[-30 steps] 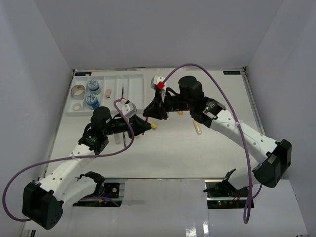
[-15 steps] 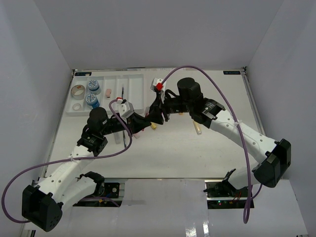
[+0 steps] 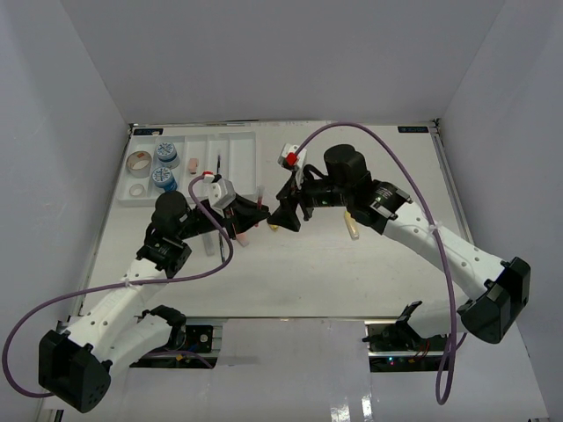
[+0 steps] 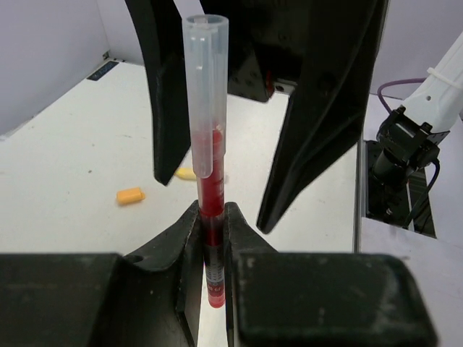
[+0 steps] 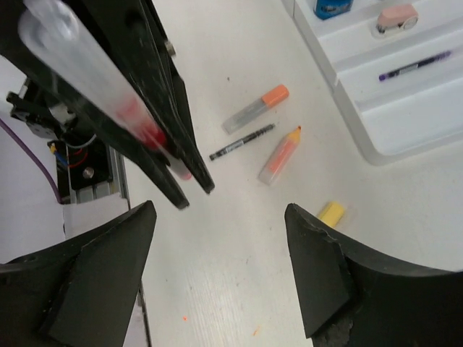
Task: Sort the stationery into containers
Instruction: Place the pen in the storage box.
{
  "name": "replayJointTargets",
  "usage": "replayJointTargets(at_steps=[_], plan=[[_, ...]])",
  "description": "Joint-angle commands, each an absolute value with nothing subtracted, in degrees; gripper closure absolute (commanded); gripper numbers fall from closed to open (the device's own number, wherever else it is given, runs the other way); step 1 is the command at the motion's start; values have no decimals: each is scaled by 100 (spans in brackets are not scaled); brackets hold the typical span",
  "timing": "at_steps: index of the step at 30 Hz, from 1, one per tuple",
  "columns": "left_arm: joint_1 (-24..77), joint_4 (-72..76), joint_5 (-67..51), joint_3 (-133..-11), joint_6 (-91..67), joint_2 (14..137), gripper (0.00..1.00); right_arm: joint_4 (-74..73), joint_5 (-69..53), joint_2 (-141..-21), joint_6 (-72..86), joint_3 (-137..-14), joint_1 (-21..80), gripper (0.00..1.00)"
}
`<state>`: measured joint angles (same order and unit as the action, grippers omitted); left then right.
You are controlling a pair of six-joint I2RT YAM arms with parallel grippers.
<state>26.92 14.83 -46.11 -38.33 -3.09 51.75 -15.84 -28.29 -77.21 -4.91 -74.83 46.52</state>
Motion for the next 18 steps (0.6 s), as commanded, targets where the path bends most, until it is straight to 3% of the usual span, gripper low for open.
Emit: replayJointTargets(at_steps=[1,12,18], plan=[[2716,1872,-4483,-4122,-369,5124,100,-1872,-2532,-7428,-554,-7261,4685,21],[2716,1582,-4149,-4263,-439,5423,100,-1644,-2127,-6566,-571,-6725,4676,19],[2716,608,-3017,-4736,-606,5948,100,-1582,-1592,-6144,-396,-6215,4676,20]])
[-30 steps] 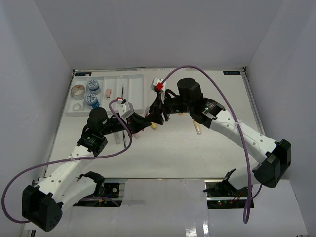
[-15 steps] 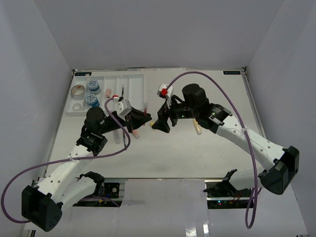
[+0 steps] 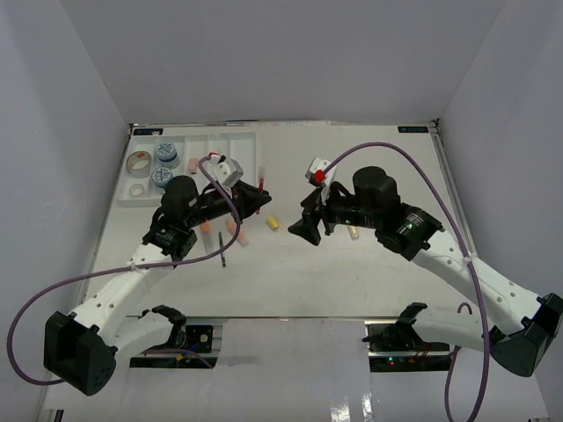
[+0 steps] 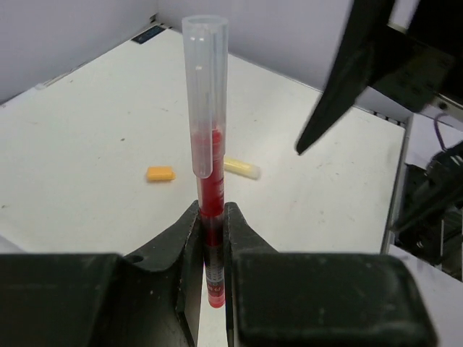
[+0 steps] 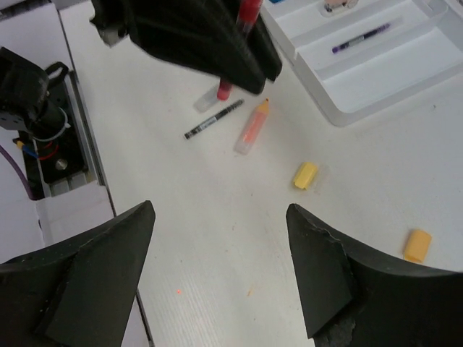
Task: Sort the stationery into containers
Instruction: Place the pen in the storage box.
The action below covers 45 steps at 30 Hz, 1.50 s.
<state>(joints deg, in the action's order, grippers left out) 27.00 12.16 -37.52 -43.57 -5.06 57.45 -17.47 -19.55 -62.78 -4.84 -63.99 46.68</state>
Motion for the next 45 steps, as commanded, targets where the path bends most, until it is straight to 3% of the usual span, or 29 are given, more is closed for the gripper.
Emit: replayJointTargets(at_steps=[1,11,16,21,35,40,45], plan=[[2716,372,-2806,-4859,-580,6055,100,-1573,-1417,-6048,-369,-6040,4676,20],[2488,-2204,-1257,-5862,-1045,7356,100,-1213,-906,-5476,-264,-5116,4676,21],[1162,-2390,-2187,-5906,-1511,7830,100,-1160,-826,-5414,-316,-4905,4667,21],[555,-2724,-1898,-6661,-1336,8656,100,-985,-835,-5370,-352,-4597,4649,22],[272,-3146,-1371,-9280,-510,11319,100,-554,-1222,-5282,-466,-3999,4606,21],[281,-3138,-1590,-9667,-510,11742,94,-510,-1213,-5352,-527,-3929,4588,21],[281,-3129,-1547,-9905,-562,12085,81,-510,-1222,-5440,-545,-3911,4553,21]])
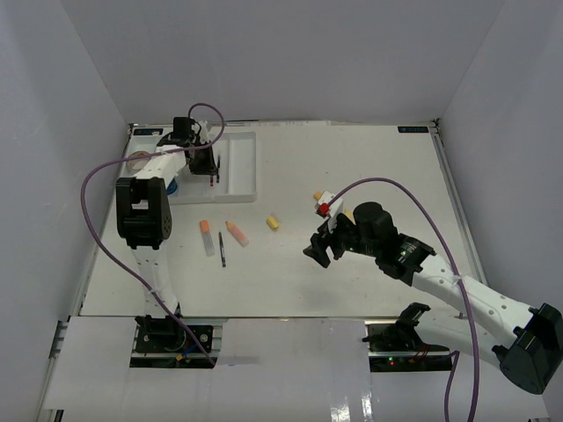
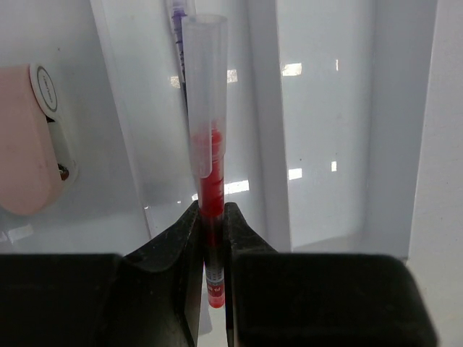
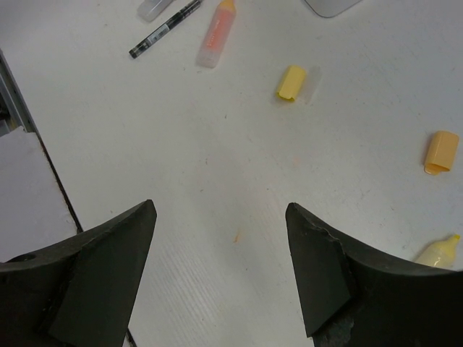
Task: Sort the stationery into containers
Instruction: Place the pen in the storage box, then pick up the pen cap from the storage box.
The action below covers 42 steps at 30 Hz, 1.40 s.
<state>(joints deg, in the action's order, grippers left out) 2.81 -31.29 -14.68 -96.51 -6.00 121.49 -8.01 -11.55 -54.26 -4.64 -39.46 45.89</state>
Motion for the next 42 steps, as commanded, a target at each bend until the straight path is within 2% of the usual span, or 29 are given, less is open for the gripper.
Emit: replayJointTargets(at_steps=[1,7,11,18,27,28,30,31,35,42], plan=[[281,-3138,-1529,-9949,-589,12120,78,-501,-1222,-5440,-545,-3902,4544,21],[281,-3138,-1459,-10028,-694,12349,65,-492,-1222,-5449,-545,-3885,4500,21],[281,-3138,-1441,-10055,-729,12392,60,-492,-1222,-5423,-545,-3867,4500,21],[281,-3138,-1511,-10090,-870,12147,55,-501,-1222,-5388,-545,-3876,4491,21],[316,-3103,-1600,-9941,-1195,11207,50,-501,-1187,-5353,-527,-3902,4491,21],[316,-3076,-1582,-9897,-1230,11163,51,-492,-1178,-5344,-527,-3902,4491,21],[360,-2945,-1538,-9705,-1292,11057,61,-492,-1187,-5361,-519,-3946,4491,21],[404,-2866,-1512,-9599,-1370,11004,62,-475,-1204,-5396,-510,-3955,4491,22],[562,-2304,-1363,-9203,-1564,11030,63,-483,-1274,-5511,-475,-4060,4491,22],[642,-1731,-1178,-9386,-1547,11626,66,-545,-1292,-5616,-273,-4219,4491,23]])
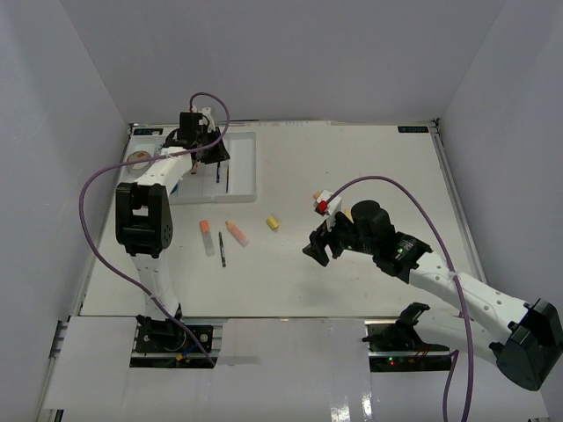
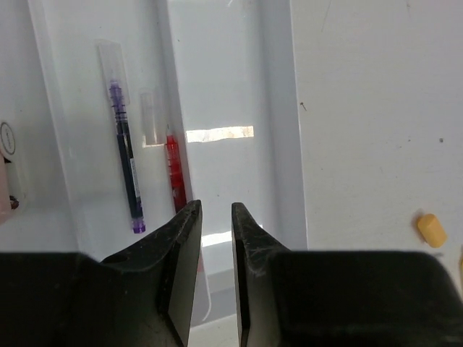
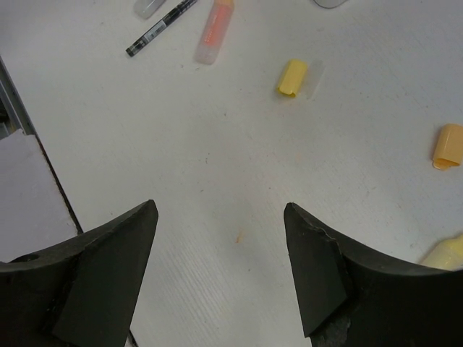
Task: Sort the stationery into containers
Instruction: Pick up the pen cap from the storage box.
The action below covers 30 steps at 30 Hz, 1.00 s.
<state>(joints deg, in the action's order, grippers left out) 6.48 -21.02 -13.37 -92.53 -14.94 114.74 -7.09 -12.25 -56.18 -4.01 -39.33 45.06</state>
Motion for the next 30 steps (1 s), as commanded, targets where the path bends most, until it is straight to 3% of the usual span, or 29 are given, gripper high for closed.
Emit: replayJointTargets(at_steps=[1,20,30], plan=[[642,-1714,-1143,-9439,-1547,11706,66,-554,-1231,-5625,-229,-4219,4491,23],[642,-1108,-773,-10107,-1441,12910,73,-826,-984,-5792,-44,-4184,4491,23],[642,-1099,-545,-10169,-1380,13210,71,-809,-993,-5994,-53,-4254,4491,23]])
